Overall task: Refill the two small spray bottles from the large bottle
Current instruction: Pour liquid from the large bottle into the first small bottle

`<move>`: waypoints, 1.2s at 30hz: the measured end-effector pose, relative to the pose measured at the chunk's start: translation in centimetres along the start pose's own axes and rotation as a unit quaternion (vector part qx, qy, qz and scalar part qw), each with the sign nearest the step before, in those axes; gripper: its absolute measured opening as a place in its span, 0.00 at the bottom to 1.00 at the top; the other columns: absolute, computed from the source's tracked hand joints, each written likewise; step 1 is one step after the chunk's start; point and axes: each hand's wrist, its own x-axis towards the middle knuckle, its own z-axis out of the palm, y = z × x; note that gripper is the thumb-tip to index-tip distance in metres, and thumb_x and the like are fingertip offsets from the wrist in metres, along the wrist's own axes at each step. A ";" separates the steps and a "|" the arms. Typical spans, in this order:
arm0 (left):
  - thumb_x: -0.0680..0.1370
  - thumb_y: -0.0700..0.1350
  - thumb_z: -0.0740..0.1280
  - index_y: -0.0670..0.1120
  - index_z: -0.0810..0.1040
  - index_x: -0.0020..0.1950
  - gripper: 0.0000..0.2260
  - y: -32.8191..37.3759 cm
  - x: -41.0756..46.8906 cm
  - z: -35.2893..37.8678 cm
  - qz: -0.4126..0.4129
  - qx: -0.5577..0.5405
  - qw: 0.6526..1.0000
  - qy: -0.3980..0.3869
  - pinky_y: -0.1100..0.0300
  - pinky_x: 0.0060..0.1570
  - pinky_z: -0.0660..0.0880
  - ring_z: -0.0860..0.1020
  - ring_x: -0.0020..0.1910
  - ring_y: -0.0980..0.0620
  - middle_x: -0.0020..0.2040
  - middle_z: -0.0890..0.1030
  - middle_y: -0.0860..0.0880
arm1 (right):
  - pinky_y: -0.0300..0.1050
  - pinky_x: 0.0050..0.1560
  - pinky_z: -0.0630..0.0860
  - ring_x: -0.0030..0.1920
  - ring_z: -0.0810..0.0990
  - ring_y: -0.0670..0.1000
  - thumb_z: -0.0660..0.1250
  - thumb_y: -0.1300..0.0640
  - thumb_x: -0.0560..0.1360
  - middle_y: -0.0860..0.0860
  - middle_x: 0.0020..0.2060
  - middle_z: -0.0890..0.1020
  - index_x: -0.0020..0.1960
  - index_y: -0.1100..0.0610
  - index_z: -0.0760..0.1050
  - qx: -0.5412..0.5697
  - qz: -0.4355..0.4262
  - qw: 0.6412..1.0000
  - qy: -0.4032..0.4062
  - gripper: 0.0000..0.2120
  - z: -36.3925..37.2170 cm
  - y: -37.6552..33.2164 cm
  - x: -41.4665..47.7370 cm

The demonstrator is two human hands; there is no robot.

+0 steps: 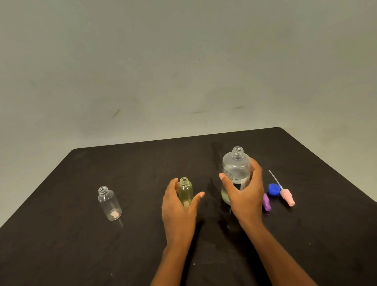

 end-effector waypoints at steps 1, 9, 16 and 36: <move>0.70 0.57 0.73 0.51 0.70 0.67 0.29 -0.1 0.0 0.0 -0.002 0.001 1.000 0.003 0.58 0.59 0.72 0.74 0.59 0.56 0.60 0.75 0.56 | 0.25 0.58 0.66 0.60 0.71 0.36 0.77 0.58 0.67 0.43 0.61 0.74 0.67 0.48 0.65 0.001 -0.001 1.000 -0.001 0.33 0.1 0.0 0.0; 0.71 0.52 0.73 0.52 0.76 0.59 0.18 -0.2 -0.1 -0.4 0.002 -0.007 1.000 0.016 0.75 0.45 0.66 0.75 0.50 0.64 0.51 0.79 0.59 | 0.28 0.60 0.68 0.63 0.72 0.42 0.77 0.58 0.67 0.45 0.62 0.74 0.67 0.50 0.65 -0.001 -0.005 1.000 -0.001 0.33 -0.1 -0.1 -0.1; 0.71 0.50 0.74 0.55 0.75 0.57 0.17 0.3 -0.4 -0.9 0.042 -0.010 0.999 0.022 0.72 0.47 0.69 0.73 0.51 0.68 0.48 0.76 0.63 | 0.33 0.61 0.69 0.63 0.72 0.41 0.78 0.57 0.66 0.45 0.62 0.74 0.67 0.50 0.66 -0.010 -0.026 0.999 -0.017 0.34 -0.1 -0.2 -0.5; 0.69 0.50 0.76 0.50 0.79 0.59 0.20 0.8 -0.9 -1.2 0.102 -0.004 0.995 0.018 0.51 0.54 0.75 0.75 0.52 0.59 0.52 0.79 0.58 | 0.55 0.68 0.65 0.61 0.75 0.56 0.80 0.62 0.62 0.55 0.60 0.77 0.66 0.59 0.71 -0.218 -0.203 0.952 -0.069 0.35 -0.3 0.1 -0.7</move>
